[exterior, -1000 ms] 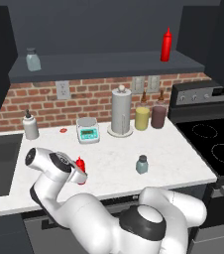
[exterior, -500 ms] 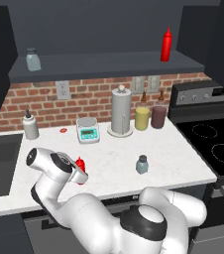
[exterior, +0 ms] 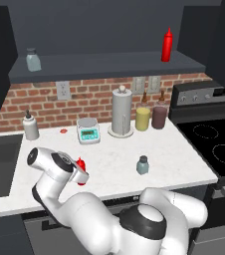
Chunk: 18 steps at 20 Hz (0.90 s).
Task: Put the shaker and condiment bottle from the counter next to their counterparts in the cabinet.
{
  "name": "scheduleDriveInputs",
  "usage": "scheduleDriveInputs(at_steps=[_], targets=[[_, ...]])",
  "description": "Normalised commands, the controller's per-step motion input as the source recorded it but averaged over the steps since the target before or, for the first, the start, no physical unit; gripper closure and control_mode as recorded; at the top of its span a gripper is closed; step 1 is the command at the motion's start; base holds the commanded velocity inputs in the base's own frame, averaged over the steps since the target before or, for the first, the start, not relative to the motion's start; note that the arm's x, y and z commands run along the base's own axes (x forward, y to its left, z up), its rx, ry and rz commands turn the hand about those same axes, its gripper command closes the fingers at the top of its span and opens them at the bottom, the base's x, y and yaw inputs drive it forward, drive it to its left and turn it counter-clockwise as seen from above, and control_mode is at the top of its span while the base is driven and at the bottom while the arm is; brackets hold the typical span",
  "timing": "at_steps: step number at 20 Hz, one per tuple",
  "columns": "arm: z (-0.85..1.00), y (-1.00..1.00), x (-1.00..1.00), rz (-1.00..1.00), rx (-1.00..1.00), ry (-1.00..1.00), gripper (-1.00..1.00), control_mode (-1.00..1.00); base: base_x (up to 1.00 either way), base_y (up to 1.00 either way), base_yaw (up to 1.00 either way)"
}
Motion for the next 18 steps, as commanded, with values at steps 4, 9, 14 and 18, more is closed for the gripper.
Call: scheduleDriveInputs(at_steps=[4, 9, 14, 18], targets=[[-0.01, 0.0, 0.03, 0.0, 0.0, 0.0, -1.0, -1.0, 0.0, 0.0, 0.0], [-0.02, 0.0, 0.0, 0.0, 0.0, 0.0, -1.0, -1.0, 0.0, 0.0, 0.0], [-0.02, 0.0, 0.0, 0.0, 0.0, 0.0, 1.0, -1.0, 0.0, 0.0, 0.0], [0.0, 0.0, 0.0, 0.0, 0.0, 0.0, 1.0, -1.0, 0.0, 0.0, 0.0]])
